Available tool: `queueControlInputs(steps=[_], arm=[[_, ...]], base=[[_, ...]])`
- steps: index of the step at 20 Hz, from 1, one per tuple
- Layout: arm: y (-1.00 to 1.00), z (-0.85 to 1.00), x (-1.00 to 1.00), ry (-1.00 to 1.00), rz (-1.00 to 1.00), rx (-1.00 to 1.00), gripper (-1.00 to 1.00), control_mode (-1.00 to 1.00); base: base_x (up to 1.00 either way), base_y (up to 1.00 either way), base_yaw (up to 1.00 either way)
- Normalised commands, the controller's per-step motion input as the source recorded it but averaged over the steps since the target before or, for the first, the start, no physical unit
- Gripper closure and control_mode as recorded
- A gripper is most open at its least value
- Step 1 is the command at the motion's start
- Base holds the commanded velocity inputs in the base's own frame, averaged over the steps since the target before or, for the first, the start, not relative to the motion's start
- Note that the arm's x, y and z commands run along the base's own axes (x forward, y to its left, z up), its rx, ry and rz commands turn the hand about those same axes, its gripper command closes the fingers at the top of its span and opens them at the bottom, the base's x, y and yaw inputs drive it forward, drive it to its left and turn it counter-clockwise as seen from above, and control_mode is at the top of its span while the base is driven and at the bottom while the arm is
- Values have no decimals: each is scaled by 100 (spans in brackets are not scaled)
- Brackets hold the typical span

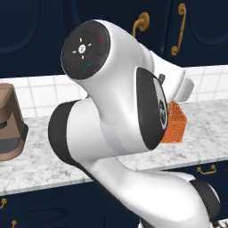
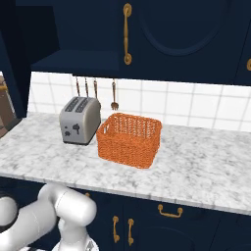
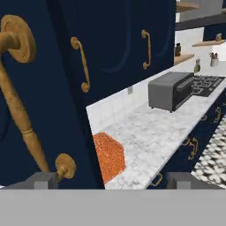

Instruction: Open the cabinet, pick up the bread from the cabinet and place it in the basket. Then move the basket to the dining counter.

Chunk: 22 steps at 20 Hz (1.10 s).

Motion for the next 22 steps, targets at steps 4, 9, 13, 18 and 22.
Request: queueControlInputs(steps=[4,9,13,18,22], arm=[[-100,-36,-59,-4,34,56,-100,-100],[-100,-9,-3,-9,15,76,-100,-100],[-86,-28,13,11,31,70,-100,-100],[-15,-21,65,34,41,69,-100,-100],[47,-12,76,31,34,48,-100,-100]], base=[[0,0,0],[0,0,0],[0,0,0],[0,0,0],[0,0,0]])
